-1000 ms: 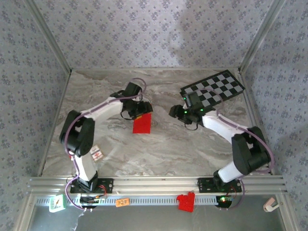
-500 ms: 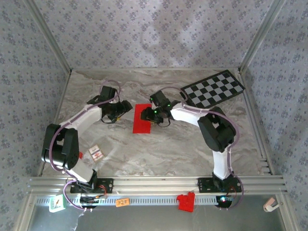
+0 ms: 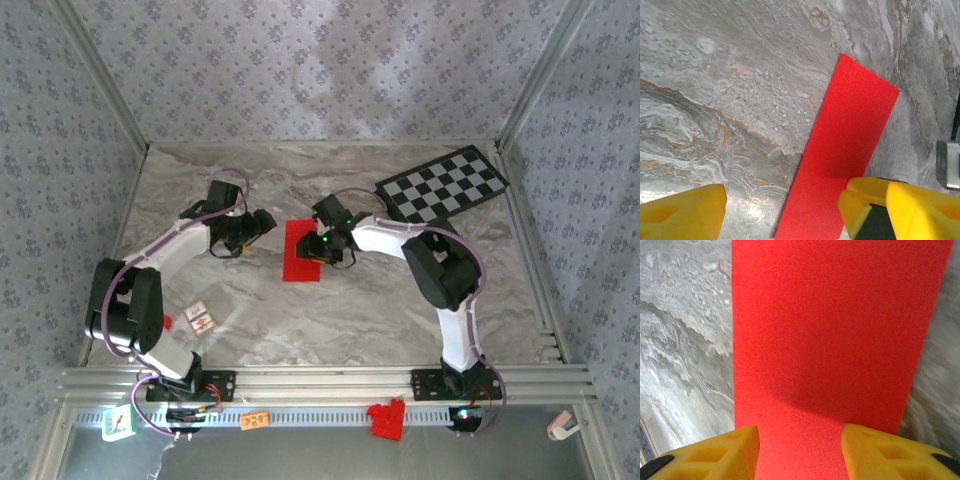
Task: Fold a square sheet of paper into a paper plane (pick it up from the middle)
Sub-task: Move the paper to the center of the table, then third fold the triangle at the center of the table.
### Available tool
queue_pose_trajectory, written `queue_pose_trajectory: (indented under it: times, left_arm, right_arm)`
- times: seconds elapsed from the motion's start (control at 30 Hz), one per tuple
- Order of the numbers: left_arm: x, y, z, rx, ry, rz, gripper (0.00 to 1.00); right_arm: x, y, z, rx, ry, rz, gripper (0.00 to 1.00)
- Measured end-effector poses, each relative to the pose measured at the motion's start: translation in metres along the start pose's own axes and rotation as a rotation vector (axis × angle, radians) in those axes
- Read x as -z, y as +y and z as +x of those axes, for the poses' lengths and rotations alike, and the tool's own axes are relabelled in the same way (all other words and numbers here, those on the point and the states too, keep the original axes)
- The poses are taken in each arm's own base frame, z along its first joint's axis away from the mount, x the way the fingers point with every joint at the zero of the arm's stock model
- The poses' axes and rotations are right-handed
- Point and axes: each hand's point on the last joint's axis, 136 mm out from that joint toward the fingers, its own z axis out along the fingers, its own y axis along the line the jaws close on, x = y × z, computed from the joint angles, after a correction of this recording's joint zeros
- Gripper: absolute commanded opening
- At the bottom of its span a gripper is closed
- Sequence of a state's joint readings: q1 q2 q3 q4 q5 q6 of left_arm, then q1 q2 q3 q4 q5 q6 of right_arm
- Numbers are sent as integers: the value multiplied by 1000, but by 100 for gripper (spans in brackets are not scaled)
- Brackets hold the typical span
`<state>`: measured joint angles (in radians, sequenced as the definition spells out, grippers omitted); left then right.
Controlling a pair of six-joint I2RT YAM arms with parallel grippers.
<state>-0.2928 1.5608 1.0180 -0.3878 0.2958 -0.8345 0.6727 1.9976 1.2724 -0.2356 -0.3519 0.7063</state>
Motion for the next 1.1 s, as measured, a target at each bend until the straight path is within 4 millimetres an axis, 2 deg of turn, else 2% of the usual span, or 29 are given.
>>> queue_pose_trajectory:
  times: [0.13,0.23,0.47,0.63,0.87,1.1]
  left_arm:
    - [-6,-2,10,-6,45,42,88]
    - [-11,-2,19,-3,82,62,91]
    - [-19,-9,49,-17,160,90,93]
    - [-23,-15,70,-14,212,110,93]
    - [-34,-24,91,-16,276,132,81]
    - [-49,-21,110,-20,346,113,62]
  right_arm:
    - [17,-20,17,-5,14,-7,51]
    - [26,-25,22,-9,22,-20,52]
    - [50,-14,11,8,-41,-31,51]
    - [50,-23,6,-12,-55,-2,50]
    - [32,-43,16,-45,1,43,49]
    - [30,-43,14,-48,4,51,47]
